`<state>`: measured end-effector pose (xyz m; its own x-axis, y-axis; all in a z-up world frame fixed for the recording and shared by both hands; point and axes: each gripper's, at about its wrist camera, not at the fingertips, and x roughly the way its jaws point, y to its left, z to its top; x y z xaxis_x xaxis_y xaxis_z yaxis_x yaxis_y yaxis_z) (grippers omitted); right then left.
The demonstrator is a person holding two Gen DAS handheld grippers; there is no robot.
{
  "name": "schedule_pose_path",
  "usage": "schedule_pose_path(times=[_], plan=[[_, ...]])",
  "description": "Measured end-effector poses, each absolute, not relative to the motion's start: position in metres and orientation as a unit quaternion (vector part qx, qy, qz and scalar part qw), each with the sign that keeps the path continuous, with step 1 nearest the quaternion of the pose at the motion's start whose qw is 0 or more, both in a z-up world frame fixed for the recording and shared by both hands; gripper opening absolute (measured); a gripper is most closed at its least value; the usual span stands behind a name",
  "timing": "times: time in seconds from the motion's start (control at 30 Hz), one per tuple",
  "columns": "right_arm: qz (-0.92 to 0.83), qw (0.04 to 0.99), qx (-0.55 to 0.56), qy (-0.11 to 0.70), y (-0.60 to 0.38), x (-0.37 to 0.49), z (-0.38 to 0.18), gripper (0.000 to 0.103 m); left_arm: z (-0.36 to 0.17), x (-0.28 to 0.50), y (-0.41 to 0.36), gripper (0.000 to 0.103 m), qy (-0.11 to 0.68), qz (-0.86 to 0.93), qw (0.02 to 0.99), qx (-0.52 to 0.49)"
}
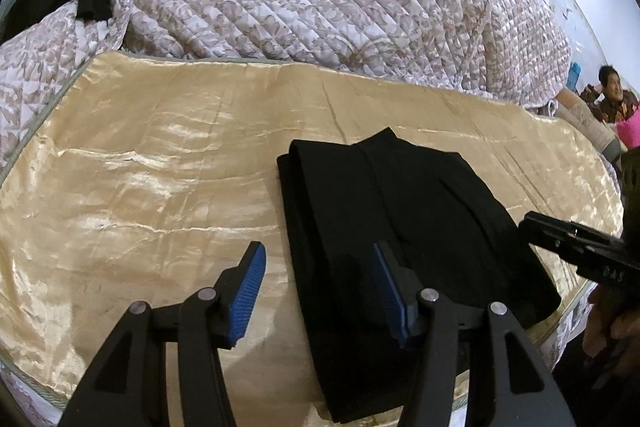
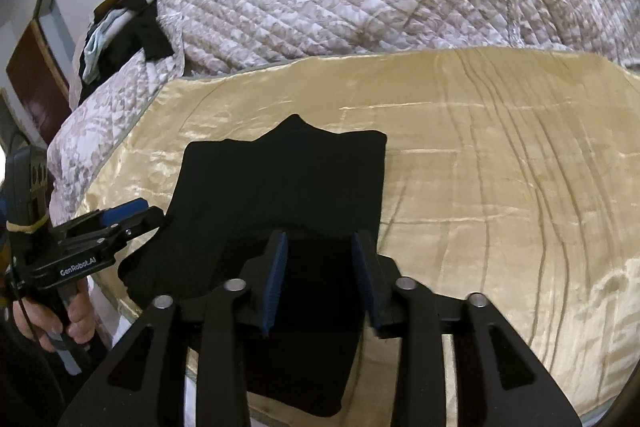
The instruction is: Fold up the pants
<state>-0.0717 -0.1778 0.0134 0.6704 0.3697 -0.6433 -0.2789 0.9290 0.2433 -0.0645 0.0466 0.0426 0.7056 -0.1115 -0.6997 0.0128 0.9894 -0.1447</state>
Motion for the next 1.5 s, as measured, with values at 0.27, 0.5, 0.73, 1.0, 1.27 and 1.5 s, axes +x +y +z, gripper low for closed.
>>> schedule_pose_path(times=[0.27, 0.5, 0.73, 1.0, 1.27, 1.5], plan=[[0.183, 0.902, 0.106, 0.376, -0.19, -0.065, 0.01, 0.051, 0.033, -0.058, 0.052, 0.058, 0.402, -0.053, 0.909, -0.098], [0.194, 0.871, 0.177, 0.415, -0.202, -0.052, -0.011, 0.051, 0.018, -0.052, 0.06, 0.059, 0.428, -0.087, 0.884, -0.166], [0.211, 0.86, 0.198, 0.42, -0.202, -0.055, -0.013, 0.051, 0.015, -0.055, 0.061, 0.06, 0.431, -0.102, 0.875, -0.194], [0.216, 0.855, 0.22, 0.417, -0.201, -0.038, -0.019, 0.051, 0.012, -0.038, 0.057, 0.068, 0.425, -0.097, 0.881, -0.181], [0.22, 0.853, 0.221, 0.418, -0.2, -0.044, -0.019, 0.04, 0.017, -0.05, 0.051, 0.05, 0.427, -0.091, 0.884, -0.167], [0.218, 0.854, 0.22, 0.419, -0.199, -0.043, -0.02, 0.034, 0.02, -0.046, 0.045, 0.041, 0.423, -0.089, 0.889, -0.152]])
